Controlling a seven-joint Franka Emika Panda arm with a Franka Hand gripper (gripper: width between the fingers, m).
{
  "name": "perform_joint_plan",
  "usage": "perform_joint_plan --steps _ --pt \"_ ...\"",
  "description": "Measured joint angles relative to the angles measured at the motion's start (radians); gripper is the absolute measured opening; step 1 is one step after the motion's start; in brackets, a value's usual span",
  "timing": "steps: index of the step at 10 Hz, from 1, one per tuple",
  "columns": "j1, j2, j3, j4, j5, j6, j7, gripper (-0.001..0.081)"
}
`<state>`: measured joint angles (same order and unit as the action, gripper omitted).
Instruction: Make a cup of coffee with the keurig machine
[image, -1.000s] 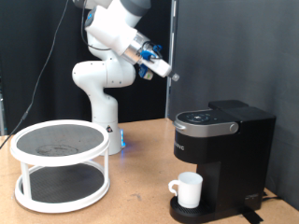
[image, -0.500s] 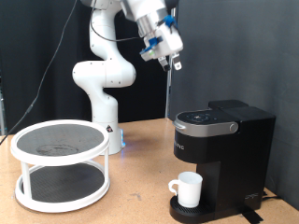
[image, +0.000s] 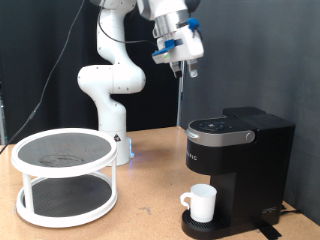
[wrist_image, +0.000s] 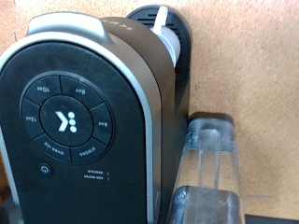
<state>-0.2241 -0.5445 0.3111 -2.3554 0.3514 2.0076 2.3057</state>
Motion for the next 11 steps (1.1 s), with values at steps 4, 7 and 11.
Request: perform_joint_plan --steps 4,7,11 --pt "0.000 0.174 0.016 0.211 -0.046 -0.191 -0.008 0.0734" --pt "0.000 0.306 0.018 0.337 -0.077 -0.249 -0.003 0.0734" --pt "0.001 0.428 0.036 0.443 -0.146 -0.255 0.011 0.0734"
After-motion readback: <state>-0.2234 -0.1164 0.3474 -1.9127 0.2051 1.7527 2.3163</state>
